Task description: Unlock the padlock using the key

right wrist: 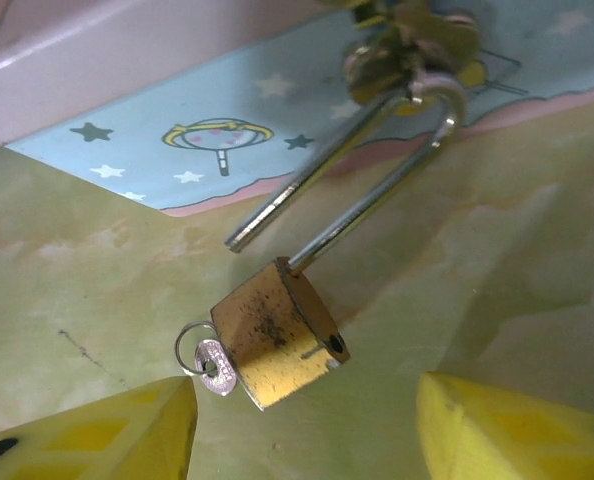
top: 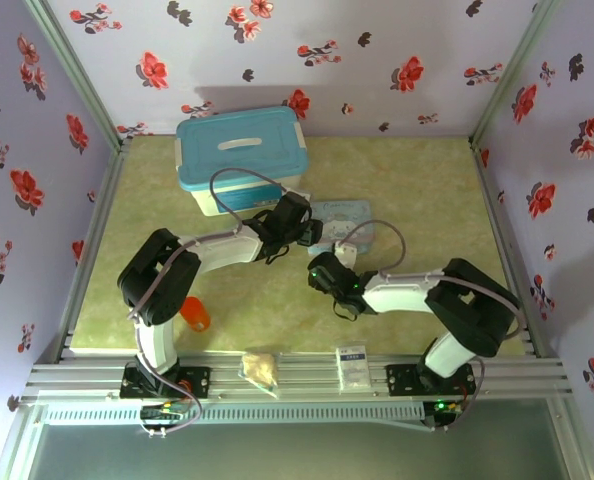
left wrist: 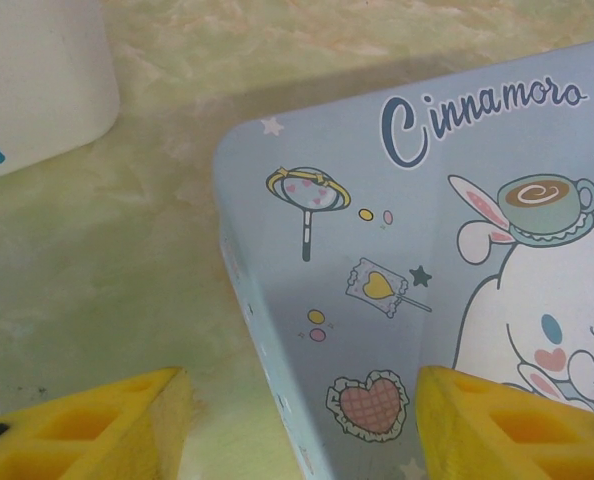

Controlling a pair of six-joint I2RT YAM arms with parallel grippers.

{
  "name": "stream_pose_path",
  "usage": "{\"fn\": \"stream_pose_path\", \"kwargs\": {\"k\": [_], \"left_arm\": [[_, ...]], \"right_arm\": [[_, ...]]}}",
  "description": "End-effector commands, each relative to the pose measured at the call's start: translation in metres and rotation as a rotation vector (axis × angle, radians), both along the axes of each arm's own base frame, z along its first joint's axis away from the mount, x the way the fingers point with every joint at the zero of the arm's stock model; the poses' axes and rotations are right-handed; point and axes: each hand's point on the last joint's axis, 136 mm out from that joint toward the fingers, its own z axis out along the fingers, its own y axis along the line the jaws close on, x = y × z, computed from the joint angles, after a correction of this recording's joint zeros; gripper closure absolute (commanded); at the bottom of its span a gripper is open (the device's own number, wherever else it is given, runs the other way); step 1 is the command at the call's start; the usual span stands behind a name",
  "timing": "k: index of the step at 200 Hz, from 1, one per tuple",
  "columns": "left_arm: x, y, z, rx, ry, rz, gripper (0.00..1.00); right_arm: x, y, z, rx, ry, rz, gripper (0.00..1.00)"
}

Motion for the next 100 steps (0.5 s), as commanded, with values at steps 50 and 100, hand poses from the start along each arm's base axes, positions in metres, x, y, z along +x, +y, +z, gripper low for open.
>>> {"fn": "stream_pose_path", "kwargs": {"k": [50, 100], "left_arm": [[-0.013, 0.031, -0.039, 0.106, 0.104, 0.016, 0.39], [-0.012, 0.033, -0.043, 0.103, 0.115, 0.022, 0.39]], "right_arm": [[0.006, -0.003, -0.034, -0.198, 0.048, 0.048, 0.46], [0.019, 0.002, -0.031, -0.079, -0.02, 0.025, 0.59]]}}
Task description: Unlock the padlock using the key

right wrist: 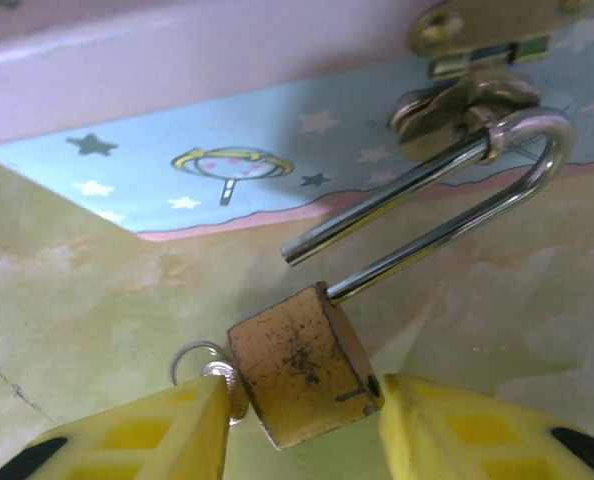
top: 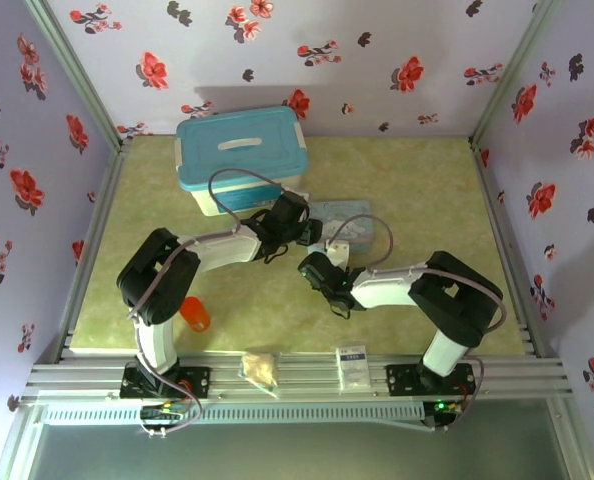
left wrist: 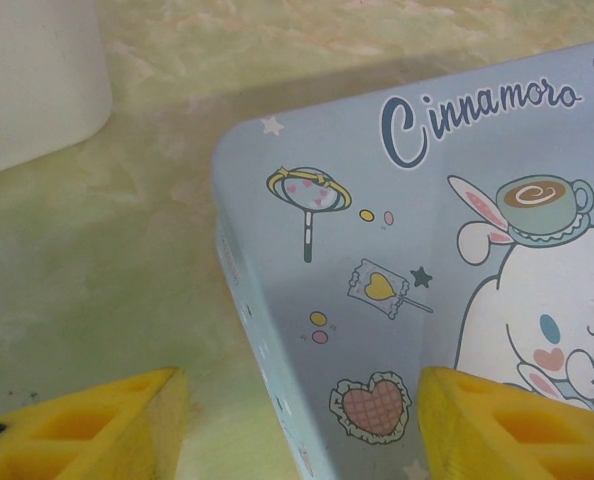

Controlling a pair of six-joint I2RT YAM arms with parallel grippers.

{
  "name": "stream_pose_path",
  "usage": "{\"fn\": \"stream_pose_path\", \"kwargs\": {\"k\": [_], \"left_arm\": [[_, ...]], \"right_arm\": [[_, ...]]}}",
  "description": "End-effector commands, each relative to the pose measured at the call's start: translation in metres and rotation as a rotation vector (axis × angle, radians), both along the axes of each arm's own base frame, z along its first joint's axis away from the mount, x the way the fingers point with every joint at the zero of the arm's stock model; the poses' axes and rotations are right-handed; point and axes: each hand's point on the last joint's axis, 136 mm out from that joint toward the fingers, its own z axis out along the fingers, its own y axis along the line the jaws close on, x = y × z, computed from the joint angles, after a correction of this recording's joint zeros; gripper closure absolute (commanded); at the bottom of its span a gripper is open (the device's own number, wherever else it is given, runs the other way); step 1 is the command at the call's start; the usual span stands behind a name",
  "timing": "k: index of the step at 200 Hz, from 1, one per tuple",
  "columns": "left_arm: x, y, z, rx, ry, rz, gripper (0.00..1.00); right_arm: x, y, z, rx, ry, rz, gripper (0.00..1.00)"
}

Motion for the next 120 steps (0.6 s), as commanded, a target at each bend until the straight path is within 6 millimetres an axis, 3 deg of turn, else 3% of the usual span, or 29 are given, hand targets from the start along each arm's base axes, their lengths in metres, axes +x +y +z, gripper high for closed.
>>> {"fn": "stream_pose_path", "kwargs": {"k": [1, 16, 56, 95, 120], "left_arm": [[-0.013, 0.032, -0.042, 0.126, 0.105, 0.031, 0.39], [-0.013, 0.032, -0.044, 0.127, 0.108, 0.03, 0.39], [-0.013, 0.033, -0.048, 0.134, 0.115, 0.033, 0.39], [-0.015, 0.035, -0.052, 0.141, 0.123, 0.033, 0.39], [-0.016, 0.036, -0.053, 0.143, 0.125, 0.034, 0.39]], "right_arm": [[0.008, 0.005, -0.023, 0.061, 0.033, 0.006, 0.59], [0.011, 0.003, -0.017, 0.018, 0.017, 0.017, 0.6], [0.02, -0.002, -0.003, 0.024, -0.031, -0.002, 0.75], [0.024, -0.01, -0.006, 0.208, -0.028, -0.077, 0.87], [0.022, -0.016, -0.005, 0.24, -0.034, -0.091, 0.92]]}}
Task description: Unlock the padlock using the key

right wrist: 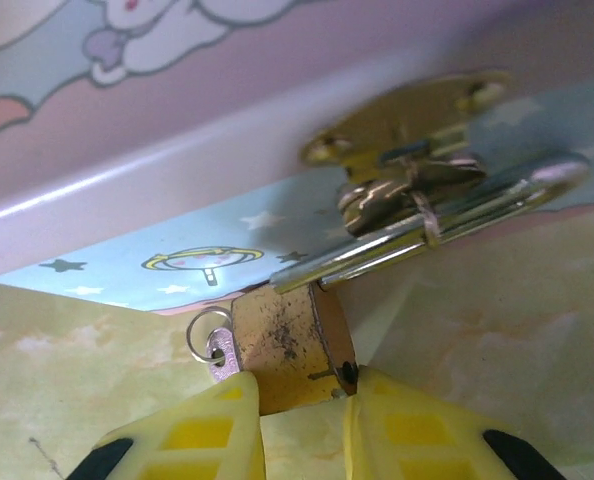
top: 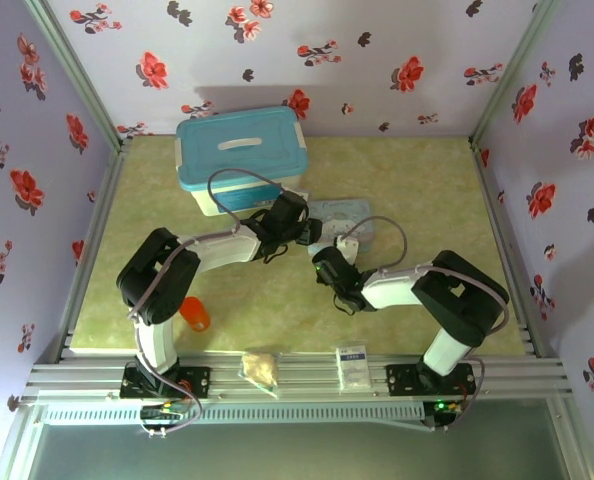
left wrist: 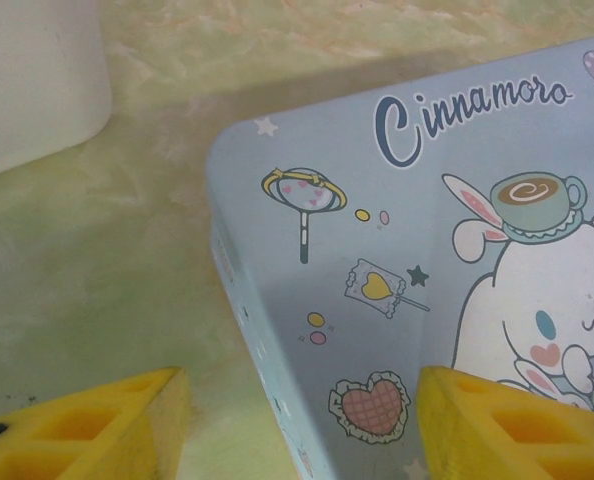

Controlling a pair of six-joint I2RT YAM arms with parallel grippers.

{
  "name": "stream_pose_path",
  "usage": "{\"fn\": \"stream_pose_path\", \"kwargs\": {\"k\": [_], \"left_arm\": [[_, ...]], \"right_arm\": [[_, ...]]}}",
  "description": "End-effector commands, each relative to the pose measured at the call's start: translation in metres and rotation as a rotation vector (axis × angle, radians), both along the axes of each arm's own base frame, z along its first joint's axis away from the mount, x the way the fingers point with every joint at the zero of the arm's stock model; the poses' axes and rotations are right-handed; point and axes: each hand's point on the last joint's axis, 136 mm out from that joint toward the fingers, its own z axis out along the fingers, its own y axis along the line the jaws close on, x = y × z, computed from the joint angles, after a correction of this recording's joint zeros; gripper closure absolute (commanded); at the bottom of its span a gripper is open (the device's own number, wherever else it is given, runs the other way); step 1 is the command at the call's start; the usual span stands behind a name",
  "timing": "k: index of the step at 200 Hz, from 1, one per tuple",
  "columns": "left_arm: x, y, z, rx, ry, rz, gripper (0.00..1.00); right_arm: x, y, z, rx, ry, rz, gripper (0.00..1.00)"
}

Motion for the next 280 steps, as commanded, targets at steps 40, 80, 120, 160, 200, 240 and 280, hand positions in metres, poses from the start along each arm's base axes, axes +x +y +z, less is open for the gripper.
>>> {"fn": "stream_pose_path", "kwargs": {"k": [40, 80, 120, 160, 200, 240, 280], "left_arm": [[-0.015, 0.036, -0.051, 0.151, 0.121, 0.033, 0.4], [-0.014, 0.034, -0.051, 0.149, 0.121, 0.03, 0.4], [-0.016, 0.036, -0.051, 0.15, 0.122, 0.029, 0.4], [-0.015, 0.03, -0.034, 0.114, 0.108, 0.016, 0.39], [-0.007, 0.023, -0.023, 0.099, 0.097, 0.004, 0.38], [-0.004, 0.024, -0.021, 0.097, 0.096, 0.008, 0.38], [-0.006, 0.026, -0.028, 0.1, 0.105, 0.014, 0.38]], "right_arm": [[-0.004, -0.026, 0.0, 0.069, -0.004, -0.084, 0.93], [-0.005, -0.033, 0.008, 0.05, -0.028, -0.098, 0.92], [-0.004, -0.04, 0.011, 0.092, -0.039, -0.107, 0.88], [-0.011, -0.045, 0.032, -0.014, -0.048, -0.031, 0.46], [-0.002, -0.026, 0.024, -0.151, 0.017, 0.057, 0.41], [0.002, -0.018, 0.013, -0.284, 0.059, 0.064, 0.41], [0.008, -0.014, -0.001, -0.316, 0.076, 0.056, 0.43]]}}
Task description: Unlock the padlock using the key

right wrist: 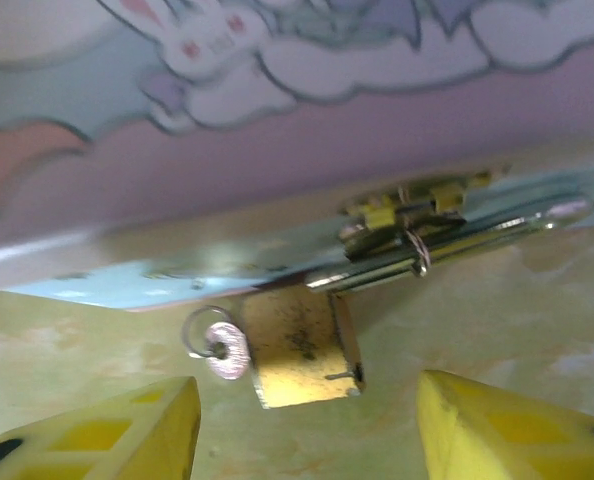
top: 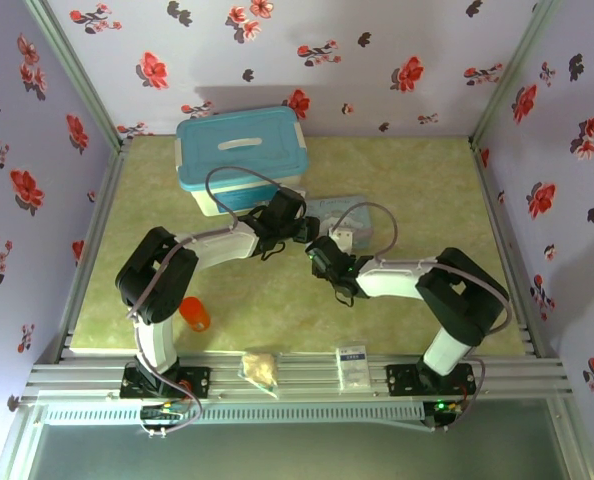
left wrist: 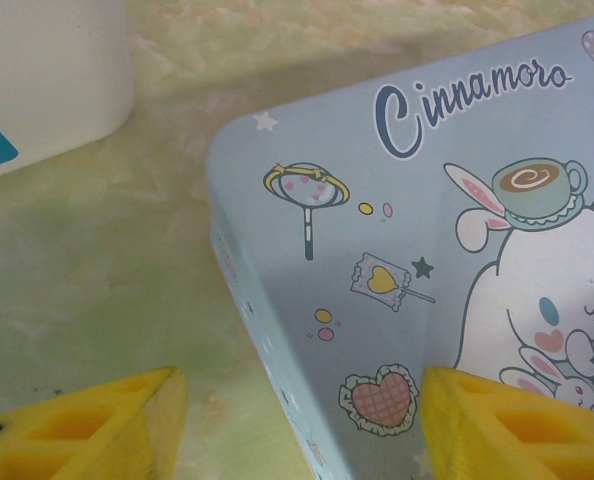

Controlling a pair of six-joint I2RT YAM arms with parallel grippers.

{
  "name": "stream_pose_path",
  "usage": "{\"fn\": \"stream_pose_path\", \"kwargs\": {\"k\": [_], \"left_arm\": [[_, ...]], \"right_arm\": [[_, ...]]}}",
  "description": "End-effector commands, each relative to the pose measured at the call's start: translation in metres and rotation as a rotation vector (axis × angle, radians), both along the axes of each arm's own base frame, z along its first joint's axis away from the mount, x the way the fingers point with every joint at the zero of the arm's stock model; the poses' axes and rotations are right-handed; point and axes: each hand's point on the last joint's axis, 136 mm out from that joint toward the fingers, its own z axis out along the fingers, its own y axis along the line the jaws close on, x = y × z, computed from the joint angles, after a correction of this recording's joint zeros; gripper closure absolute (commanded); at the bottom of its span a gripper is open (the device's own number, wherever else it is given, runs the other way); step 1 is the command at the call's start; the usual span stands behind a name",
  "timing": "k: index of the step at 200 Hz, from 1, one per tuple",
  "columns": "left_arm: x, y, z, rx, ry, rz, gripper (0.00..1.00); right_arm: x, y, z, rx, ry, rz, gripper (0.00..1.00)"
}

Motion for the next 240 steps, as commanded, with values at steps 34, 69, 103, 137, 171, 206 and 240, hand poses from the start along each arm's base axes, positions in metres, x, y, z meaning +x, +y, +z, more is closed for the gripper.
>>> {"fn": "stream_pose_path", "kwargs": {"k": [34, 69, 103, 137, 171, 206, 240], "left_arm": [[-0.01, 0.02, -0.032, 0.094, 0.083, 0.005, 0.38], [-0.01, 0.023, -0.039, 0.098, 0.09, 0.01, 0.39], [-0.009, 0.023, -0.043, 0.1, 0.097, 0.011, 0.4], [-0.009, 0.024, -0.045, 0.102, 0.099, 0.011, 0.41], [-0.009, 0.026, -0.049, 0.103, 0.103, 0.015, 0.41], [-0.008, 0.026, -0.05, 0.105, 0.103, 0.017, 0.42], [-0.009, 0.026, -0.049, 0.104, 0.104, 0.017, 0.42]], "right_arm": [[0.012, -0.005, -0.007, -0.094, -0.027, -0.035, 0.51], [0.02, -0.004, -0.003, -0.089, -0.067, -0.057, 0.67], [0.025, -0.008, 0.007, -0.071, -0.106, -0.088, 0.75], [0.027, -0.015, 0.014, 0.015, -0.124, -0.125, 0.8], [0.029, -0.027, 0.012, 0.145, -0.13, -0.181, 0.83], [0.028, -0.031, 0.021, 0.203, -0.16, -0.179, 0.84], [0.024, -0.034, 0.024, 0.25, -0.14, -0.138, 0.85]]}}
